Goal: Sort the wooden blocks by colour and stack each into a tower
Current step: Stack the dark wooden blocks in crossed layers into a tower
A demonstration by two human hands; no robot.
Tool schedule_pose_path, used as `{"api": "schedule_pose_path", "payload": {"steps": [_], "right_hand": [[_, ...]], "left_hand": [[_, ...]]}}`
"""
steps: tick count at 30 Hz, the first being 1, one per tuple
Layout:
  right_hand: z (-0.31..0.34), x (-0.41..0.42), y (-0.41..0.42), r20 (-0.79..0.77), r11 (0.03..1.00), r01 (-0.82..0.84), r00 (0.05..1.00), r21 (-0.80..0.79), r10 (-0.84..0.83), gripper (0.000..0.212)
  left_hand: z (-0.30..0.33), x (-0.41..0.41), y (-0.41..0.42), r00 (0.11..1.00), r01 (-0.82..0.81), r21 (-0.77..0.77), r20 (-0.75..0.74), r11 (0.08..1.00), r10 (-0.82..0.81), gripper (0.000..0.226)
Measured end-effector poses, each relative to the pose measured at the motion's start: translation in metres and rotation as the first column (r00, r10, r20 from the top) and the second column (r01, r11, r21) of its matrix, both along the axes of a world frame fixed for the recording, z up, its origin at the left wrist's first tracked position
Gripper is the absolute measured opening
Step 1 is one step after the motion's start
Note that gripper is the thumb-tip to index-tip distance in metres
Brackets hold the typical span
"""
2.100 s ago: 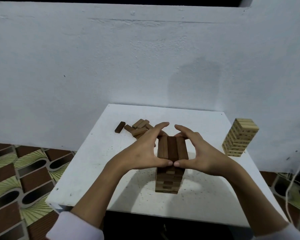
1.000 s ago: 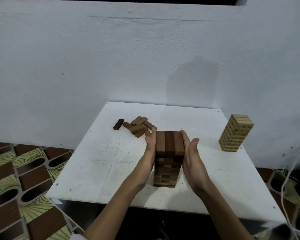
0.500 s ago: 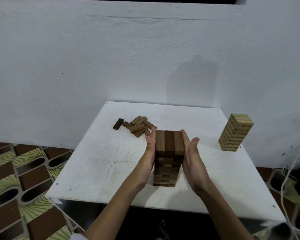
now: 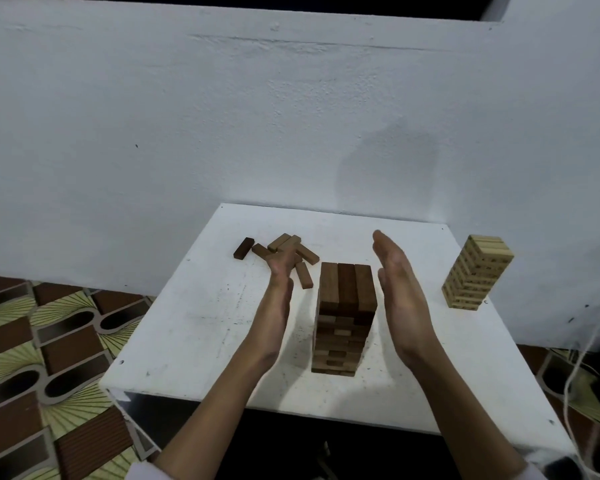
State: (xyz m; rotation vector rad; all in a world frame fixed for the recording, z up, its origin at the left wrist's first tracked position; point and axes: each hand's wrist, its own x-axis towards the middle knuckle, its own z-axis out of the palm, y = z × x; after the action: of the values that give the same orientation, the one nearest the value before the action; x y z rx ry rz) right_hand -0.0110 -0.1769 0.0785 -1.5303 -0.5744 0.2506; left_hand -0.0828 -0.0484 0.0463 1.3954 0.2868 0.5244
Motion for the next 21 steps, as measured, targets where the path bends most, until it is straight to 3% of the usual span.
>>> {"api": "schedule_pose_path", "payload": {"steps": [3,7,10,14,21], "right_hand": [[0.018,-0.006,0.009,0.113,0.998,0.046,0.992,0.04,-0.05,0.041],[0.04,-0.025,0.033,0.355,0.979,0.009,0.931,0.204,-0.083,0.03],[0.045,-0.049,0.064,0.448,0.972,-0.107,0.894,0.209,0.003,0.027],[0.018,-0.067,0.118,0.435,0.985,-0.152,0.895,0.084,0.101,0.03],[-0.05,-0.038,0.186,0.258,0.953,0.019,0.964,-0.301,0.062,0.031]], "left_hand": [[0.003,-0.01,0.009,0.987,-0.137,0.044,0.088,0.99,0.133,0.045],[-0.005,-0.022,0.025,0.916,-0.376,-0.023,0.142,0.926,0.375,0.022],[-0.011,-0.025,0.038,0.871,-0.469,-0.06,0.131,0.881,0.473,0.015],[-0.031,-0.025,0.065,0.854,-0.515,-0.02,0.067,0.857,0.515,0.013],[-0.066,-0.015,0.111,0.837,-0.522,0.206,-0.062,0.828,0.543,0.018]]}}
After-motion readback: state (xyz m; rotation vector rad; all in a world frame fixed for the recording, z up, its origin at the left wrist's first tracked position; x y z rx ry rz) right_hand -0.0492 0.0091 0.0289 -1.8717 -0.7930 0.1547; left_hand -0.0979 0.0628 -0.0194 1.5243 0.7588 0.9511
